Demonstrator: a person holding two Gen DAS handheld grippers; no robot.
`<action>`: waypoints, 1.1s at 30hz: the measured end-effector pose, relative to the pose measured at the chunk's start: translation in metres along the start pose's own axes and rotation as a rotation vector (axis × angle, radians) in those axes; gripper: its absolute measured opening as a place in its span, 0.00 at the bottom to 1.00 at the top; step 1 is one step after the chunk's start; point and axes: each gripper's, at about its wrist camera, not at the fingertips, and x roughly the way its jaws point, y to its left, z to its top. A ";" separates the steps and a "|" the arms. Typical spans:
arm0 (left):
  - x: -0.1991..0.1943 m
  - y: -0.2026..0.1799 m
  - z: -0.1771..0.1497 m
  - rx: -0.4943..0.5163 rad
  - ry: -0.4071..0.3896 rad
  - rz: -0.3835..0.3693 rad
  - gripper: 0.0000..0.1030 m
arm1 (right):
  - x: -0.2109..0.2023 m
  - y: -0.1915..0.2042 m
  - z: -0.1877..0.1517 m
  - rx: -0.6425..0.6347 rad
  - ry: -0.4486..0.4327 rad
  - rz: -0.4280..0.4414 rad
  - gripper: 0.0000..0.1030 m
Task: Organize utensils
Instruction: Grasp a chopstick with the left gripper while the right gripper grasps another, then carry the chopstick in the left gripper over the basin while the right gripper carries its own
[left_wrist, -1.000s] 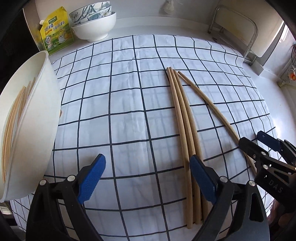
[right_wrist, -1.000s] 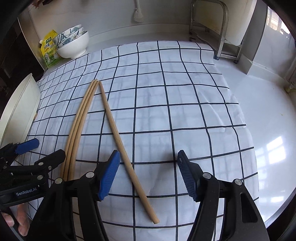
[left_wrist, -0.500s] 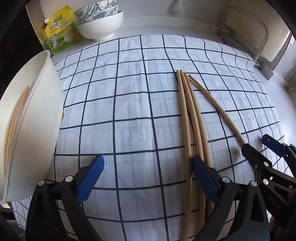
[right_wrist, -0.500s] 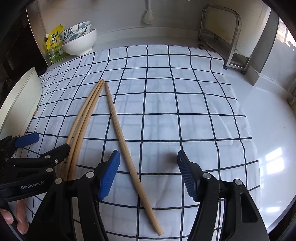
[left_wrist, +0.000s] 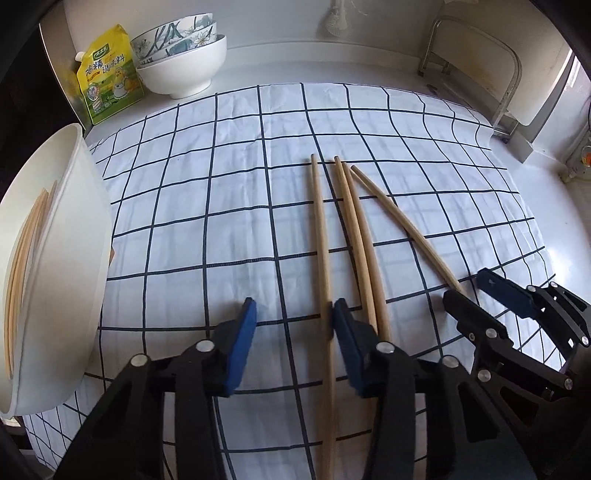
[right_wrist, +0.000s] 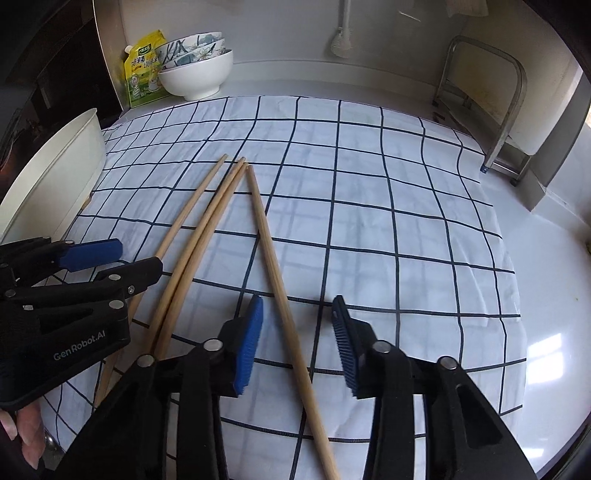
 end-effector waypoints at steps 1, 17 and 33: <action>-0.002 -0.003 -0.002 0.007 0.001 -0.007 0.22 | 0.000 0.002 0.001 -0.006 0.002 -0.002 0.11; -0.055 0.022 -0.002 0.038 -0.017 -0.094 0.07 | -0.043 0.001 0.017 0.184 -0.009 0.114 0.06; -0.141 0.209 -0.002 -0.106 -0.159 0.029 0.08 | -0.069 0.167 0.109 0.050 -0.118 0.323 0.06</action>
